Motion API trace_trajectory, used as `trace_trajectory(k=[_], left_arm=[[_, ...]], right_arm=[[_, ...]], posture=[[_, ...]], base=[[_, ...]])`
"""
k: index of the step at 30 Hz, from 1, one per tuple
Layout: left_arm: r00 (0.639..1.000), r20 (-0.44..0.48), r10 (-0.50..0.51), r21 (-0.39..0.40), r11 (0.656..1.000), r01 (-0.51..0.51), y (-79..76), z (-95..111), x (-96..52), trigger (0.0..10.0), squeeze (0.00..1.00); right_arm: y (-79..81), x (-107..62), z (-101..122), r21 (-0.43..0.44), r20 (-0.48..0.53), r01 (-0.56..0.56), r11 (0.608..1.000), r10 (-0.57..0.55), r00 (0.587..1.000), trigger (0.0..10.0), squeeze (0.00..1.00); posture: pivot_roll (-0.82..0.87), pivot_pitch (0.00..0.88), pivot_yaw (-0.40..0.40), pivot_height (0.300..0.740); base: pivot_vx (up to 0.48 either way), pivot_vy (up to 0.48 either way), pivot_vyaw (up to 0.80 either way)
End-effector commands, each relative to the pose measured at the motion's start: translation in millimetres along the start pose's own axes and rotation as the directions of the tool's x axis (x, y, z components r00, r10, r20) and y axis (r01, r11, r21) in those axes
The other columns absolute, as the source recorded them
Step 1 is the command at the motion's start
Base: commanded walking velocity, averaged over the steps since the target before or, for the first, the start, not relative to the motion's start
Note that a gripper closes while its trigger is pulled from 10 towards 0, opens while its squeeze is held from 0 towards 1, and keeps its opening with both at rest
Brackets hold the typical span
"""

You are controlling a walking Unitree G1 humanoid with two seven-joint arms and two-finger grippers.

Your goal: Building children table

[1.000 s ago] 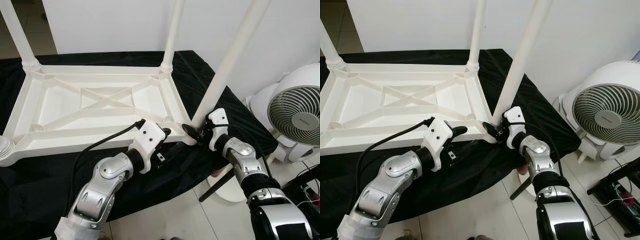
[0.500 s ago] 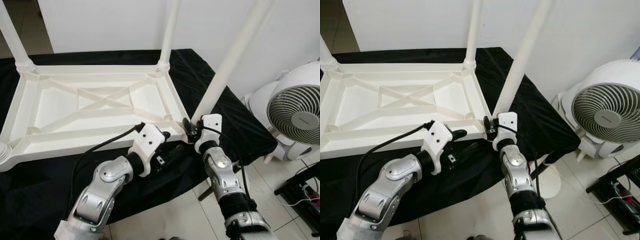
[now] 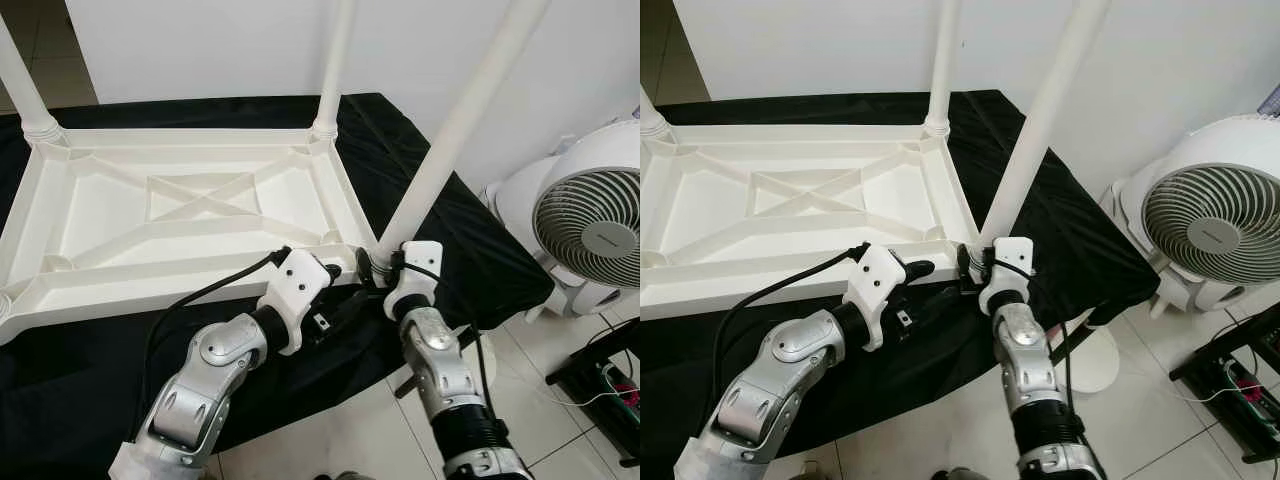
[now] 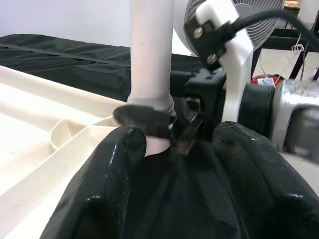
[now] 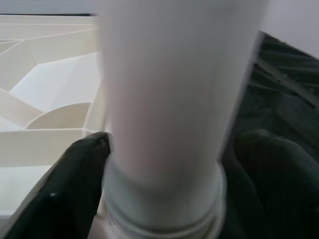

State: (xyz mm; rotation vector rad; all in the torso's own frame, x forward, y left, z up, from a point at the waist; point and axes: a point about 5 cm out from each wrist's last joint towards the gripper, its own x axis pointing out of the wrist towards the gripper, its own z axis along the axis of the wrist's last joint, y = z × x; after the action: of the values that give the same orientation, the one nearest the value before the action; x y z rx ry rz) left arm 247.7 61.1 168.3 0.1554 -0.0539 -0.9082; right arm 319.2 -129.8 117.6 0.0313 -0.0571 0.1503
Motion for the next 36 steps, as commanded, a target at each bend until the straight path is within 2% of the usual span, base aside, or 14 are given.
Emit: trace_trajectory(k=[1, 5, 6, 7, 8, 10, 12, 16, 26, 27, 30, 33, 34, 36], left_arm=[[1.000, 0.011, 0.017, -0.006, 1.000, -0.017, -3.1, 2.5, 1.0, 10.0, 0.00], [1.000, 0.012, 0.016, -0.006, 1.000, -0.016, -3.1, 2.6, 1.5, 10.0, 0.00], [1.000, 0.012, 0.017, -0.005, 1.000, -0.017, -2.9, 2.6, 1.5, 10.0, 0.00], [1.000, 0.013, 0.018, -0.004, 1.000, -0.018, -2.4, 2.7, 1.5, 10.0, 0.00], [1.000, 0.013, 0.018, -0.004, 1.000, -0.018, -2.4, 2.7, 1.5, 10.0, 0.00], [1.000, 0.012, 0.019, -0.002, 1.000, -0.019, -1.6, 2.7, 1.3, 10.0, 0.00], [1.000, 0.011, 0.019, -0.002, 1.000, -0.019, -1.4, 2.8, 1.3, 10.0, 0.00], [1.000, 0.012, 0.023, 0.002, 1.000, -0.024, 1.3, 3.4, 1.0, 10.0, 0.00], [1.000, 0.011, 0.024, 0.007, 1.000, -0.025, 3.2, 4.1, 1.1, 10.0, 0.00], [1.000, 0.012, 0.024, 0.008, 1.000, -0.024, 3.4, 4.5, 1.6, 10.0, 0.00], [1.000, 0.014, 0.026, 0.011, 1.000, -0.026, 4.1, 5.2, 1.5, 10.0, 0.00], [1.000, 0.015, 0.027, 0.011, 1.000, -0.027, 4.5, 5.3, 1.5, 10.0, 0.00], [1.000, 0.014, 0.026, 0.014, 1.000, -0.026, 4.3, 5.5, 1.4, 10.0, 0.00], [1.000, 0.014, 0.024, 0.015, 1.000, -0.024, 3.9, 5.5, 1.2, 10.0, 0.00]], right_arm=[[-8.4, -2.1, 0.5, 0.002, -0.006, 0.011, 1.000, -0.011, 1.000, 10.0, 1.00], [-14.5, -3.7, 3.4, -0.020, -0.004, -0.028, 0.999, 0.028, 1.000, 10.0, 1.00], [-17.4, -4.8, 4.0, -0.009, -0.009, -0.077, 0.997, 0.077, 0.997, 10.0, 1.00], [-20.6, -6.1, 5.8, -0.030, -0.009, -0.128, 0.991, 0.128, 0.992, 10.0, 0.00], [-20.6, -6.1, 5.8, -0.030, -0.009, -0.128, 0.991, 0.128, 0.992, 10.0, 0.00], [-25.1, -7.9, 6.4, -0.044, -0.026, -0.234, 0.971, 0.233, 0.972, 10.0, 0.00], [-27.6, -8.2, 7.0, -0.068, -0.028, -0.260, 0.963, 0.259, 0.965, 10.0, 0.00], [-36.1, -3.6, 11.7, -0.152, -0.036, -0.393, 0.907, 0.393, 0.919, 10.0, 0.00], [-36.0, 10.9, 20.8, -0.199, -0.061, -0.514, 0.834, 0.513, 0.856, 10.0, 0.00], [-33.4, 15.9, 20.4, -0.205, -0.083, -0.541, 0.815, 0.537, 0.840, 10.0, 0.00], [-29.2, 21.6, 17.1, -0.205, -0.112, -0.576, 0.792, 0.565, 0.817, 10.0, 0.00], [-27.8, 23.5, 15.5, -0.202, -0.121, -0.587, 0.784, 0.574, 0.809, 10.0, 0.00], [-24.1, 24.4, 9.7, -0.186, -0.149, -0.621, 0.761, 0.603, 0.784, 3.1, 0.00], [-22.9, 24.3, 7.2, -0.176, -0.159, -0.633, 0.754, 0.612, 0.774, 3.1, 0.00]], posture=[[0.07, 0.070, -0.116, 0.740], [0.07, 0.064, -0.118, 0.740], [0.07, 0.062, -0.118, 0.740], [0.07, 0.063, -0.117, 0.740], [0.07, 0.063, -0.117, 0.740], [0.07, 0.062, -0.114, 0.740], [0.07, 0.062, -0.114, 0.740], [0.07, 0.063, -0.106, 0.740], [0.07, 0.062, -0.098, 0.740], [0.07, 0.062, -0.098, 0.740], [0.08, 0.060, -0.098, 0.740], [0.08, 0.060, -0.098, 0.740], [0.09, 0.059, -0.101, 0.740], [0.09, 0.059, -0.101, 0.740]], base=[[0.000, 0.000, 0.00], [0.000, 0.000, 0.00], [0.000, 0.000, 0.00], [0.000, 0.000, 0.00], [0.000, 0.000, 0.00], [0.000, 0.000, 0.00], [0.000, 0.000, 0.00], [0.000, 0.000, 0.00], [0.000, 0.000, 0.00], [0.000, 0.000, 0.00], [0.000, 0.000, 0.00], [0.000, 0.000, 0.00], [0.000, 0.000, 0.00], [0.000, 0.000, 0.00]])
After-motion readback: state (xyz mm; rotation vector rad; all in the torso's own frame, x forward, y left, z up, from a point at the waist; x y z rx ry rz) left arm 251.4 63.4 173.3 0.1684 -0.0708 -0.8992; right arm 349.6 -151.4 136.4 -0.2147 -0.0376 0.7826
